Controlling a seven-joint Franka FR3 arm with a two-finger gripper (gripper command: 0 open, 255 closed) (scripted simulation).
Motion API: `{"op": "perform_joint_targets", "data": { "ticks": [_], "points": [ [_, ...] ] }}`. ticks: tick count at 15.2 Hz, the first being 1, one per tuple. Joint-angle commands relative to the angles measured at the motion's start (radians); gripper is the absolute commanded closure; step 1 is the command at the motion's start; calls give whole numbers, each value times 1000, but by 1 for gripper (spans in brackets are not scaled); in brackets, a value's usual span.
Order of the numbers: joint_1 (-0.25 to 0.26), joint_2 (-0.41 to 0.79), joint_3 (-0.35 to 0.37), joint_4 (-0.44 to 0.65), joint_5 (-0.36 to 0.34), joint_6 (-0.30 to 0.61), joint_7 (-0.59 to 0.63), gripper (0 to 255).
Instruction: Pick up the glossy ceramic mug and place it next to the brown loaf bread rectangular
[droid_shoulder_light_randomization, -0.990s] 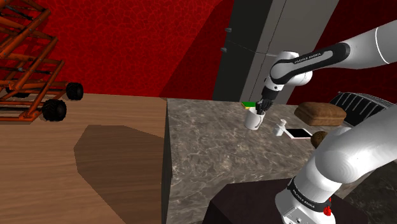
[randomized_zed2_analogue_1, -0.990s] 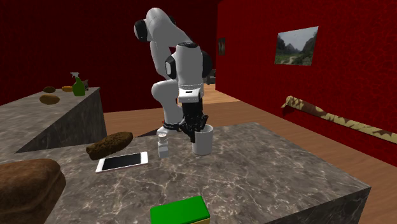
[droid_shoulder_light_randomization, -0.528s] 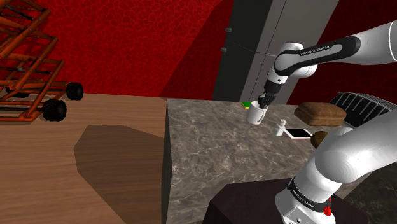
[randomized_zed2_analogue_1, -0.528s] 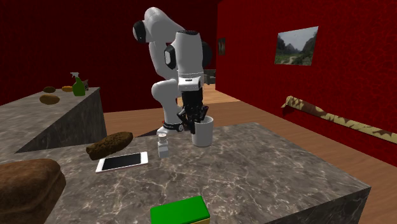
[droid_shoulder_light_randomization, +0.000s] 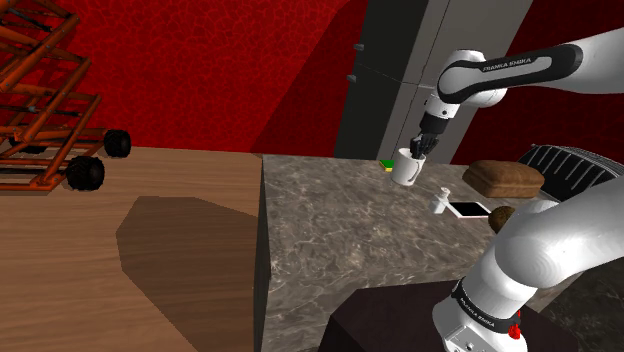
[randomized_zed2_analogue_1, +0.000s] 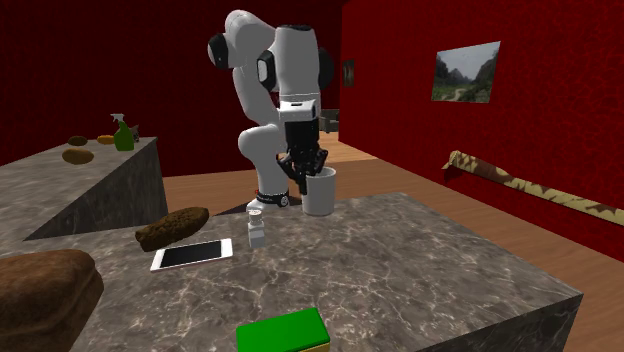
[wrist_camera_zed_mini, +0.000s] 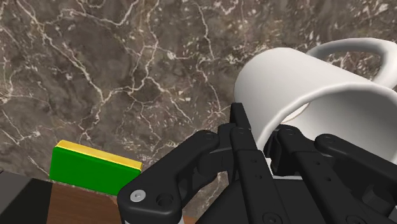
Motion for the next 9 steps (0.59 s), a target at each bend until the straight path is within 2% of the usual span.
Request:
{"op": "perform_joint_targets", "data": {
  "ticks": [1, 9],
  "points": [
    [1, -10, 8, 24, 2, -34, 3, 255],
    [4, -33, 30, 114, 12, -147, 8, 255]
  ]
}}
